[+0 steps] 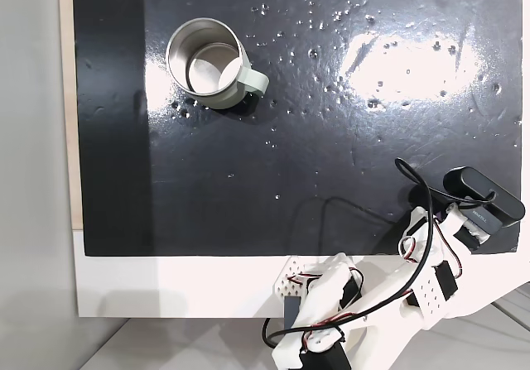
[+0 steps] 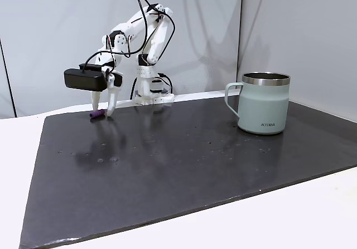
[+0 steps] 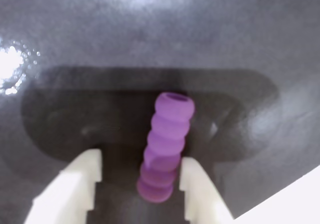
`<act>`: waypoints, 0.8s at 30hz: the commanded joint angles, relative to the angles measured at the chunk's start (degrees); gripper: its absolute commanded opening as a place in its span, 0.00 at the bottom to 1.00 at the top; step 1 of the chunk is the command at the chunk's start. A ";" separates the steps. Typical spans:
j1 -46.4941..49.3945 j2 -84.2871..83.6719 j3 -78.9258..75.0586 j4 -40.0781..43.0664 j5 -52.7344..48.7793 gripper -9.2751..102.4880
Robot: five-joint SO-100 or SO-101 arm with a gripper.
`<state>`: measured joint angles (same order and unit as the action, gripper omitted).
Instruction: Grasp a pengrip and put it in the cup.
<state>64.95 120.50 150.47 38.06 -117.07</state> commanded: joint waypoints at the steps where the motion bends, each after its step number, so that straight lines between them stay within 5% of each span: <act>1: 1.14 -0.09 0.18 -2.64 -0.88 0.23; 18: 0.97 -3.16 -1.76 -5.19 0.44 0.08; 24: -4.57 -2.02 -9.58 3.78 12.22 0.08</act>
<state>63.90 117.33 147.22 38.06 -111.62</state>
